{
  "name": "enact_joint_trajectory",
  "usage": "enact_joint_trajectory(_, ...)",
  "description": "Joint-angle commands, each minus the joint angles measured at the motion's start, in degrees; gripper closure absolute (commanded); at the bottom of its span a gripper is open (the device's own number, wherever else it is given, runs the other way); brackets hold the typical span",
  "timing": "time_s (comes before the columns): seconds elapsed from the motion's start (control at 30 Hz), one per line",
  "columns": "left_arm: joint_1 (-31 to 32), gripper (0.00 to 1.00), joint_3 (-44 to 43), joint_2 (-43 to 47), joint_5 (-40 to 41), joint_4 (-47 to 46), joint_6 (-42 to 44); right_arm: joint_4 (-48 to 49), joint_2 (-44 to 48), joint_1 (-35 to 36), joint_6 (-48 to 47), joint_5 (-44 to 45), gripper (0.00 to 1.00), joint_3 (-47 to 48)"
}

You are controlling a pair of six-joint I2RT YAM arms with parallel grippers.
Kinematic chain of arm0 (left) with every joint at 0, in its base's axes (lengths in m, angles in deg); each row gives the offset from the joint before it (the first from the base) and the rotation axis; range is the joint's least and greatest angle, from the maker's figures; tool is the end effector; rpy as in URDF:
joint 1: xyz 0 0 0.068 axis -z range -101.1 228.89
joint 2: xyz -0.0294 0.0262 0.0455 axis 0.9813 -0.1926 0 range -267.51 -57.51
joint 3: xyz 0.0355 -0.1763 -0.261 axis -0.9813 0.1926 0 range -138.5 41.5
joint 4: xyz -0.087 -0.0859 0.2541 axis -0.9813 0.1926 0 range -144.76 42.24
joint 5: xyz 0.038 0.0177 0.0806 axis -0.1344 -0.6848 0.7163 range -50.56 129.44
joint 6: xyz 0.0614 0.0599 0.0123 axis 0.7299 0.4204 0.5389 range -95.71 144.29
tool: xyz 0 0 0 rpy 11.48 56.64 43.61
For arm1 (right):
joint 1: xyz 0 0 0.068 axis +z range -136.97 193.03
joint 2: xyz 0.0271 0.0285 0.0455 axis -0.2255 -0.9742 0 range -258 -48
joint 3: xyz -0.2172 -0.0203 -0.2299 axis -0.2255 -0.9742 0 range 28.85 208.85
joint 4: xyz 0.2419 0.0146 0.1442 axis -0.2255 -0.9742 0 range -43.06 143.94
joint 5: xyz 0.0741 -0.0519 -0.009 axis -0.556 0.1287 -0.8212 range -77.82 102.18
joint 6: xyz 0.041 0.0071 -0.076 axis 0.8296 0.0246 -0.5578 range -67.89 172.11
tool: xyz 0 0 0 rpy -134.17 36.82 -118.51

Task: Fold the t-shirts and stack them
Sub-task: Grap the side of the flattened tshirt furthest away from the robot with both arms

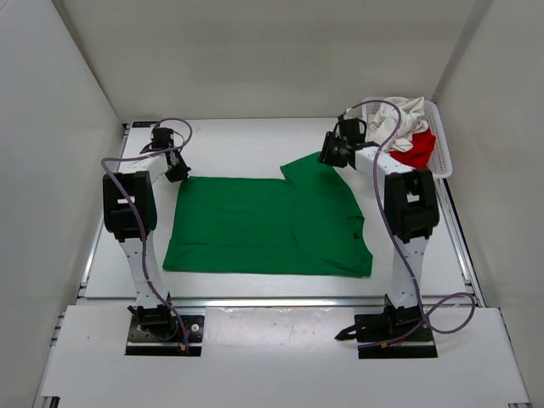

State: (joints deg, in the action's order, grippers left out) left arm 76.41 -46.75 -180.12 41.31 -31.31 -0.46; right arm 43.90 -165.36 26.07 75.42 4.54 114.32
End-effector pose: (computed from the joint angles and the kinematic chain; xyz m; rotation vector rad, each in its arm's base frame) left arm 0.5205 0.0251 0.1458 -0.6198 2.5069 -0.1025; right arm 0.5159 0.1300 0.1980 0.1400 2.3381 0.4741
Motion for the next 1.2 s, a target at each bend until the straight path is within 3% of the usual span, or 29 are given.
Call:
enact_joint_trajectory(0.0, 0.37, 1.0, 2.98, 6.76, -2.39, -2.87, -1.44, -8.49, -8.99, -0.47, -3.44, 6.75, 0.65, 13.79)
enact_joint_trajectory(0.03, 0.81, 1.0, 3.34, 7.46, -2.66, -3.14, -1.79, -11.29, -10.85, -0.12, -4.06, 7.37, 0.65, 16.45)
enact_joint_trajectory(0.2, 1.34, 1.0, 5.1, 8.87, -2.84, -4.1, -1.26, -29.72, -30.25, 0.14, -7.31, 10.71, 0.64, 48.96)
enact_joint_trajectory(0.27, 1.08, 1.0, 5.1, 8.44, -3.27, -3.84, -1.35, -36.67, -39.48, 0.23, -8.28, 11.51, 0.64, 67.1)
enact_joint_trajectory(0.3, 0.99, 1.0, 5.19, 8.18, -3.27, -3.93, -1.52, -39.32, -41.26, 0.76, -7.67, 11.94, 0.64, 69.8)
enact_joint_trajectory(0.43, 0.64, 1.0, 4.67, 7.82, -3.27, -3.58, -1.26, -36.45, -38.21, 0.76, -8.45, 11.68, 0.65, 63.07)
enact_joint_trajectory(0.8, 0.72, 1.0, 4.31, 7.73, -3.71, -3.84, -1.53, -40.75, -36.71, 1.55, -8.9, 14.41, 0.66, 64.56)
enact_joint_trajectory(1.1, 0.63, 1.0, 4.67, 8.26, -4.5, -4.02, -2.23, -40.67, -36.63, 2.08, -8.19, 12.73, 0.99, 66.75)
enact_joint_trajectory(1.17, 0.55, 1.0, 5.11, 8.87, -4.07, -4.89, -2.32, -40.76, -34.35, 1.99, -8.19, 13.26, 0.99, 67.02)
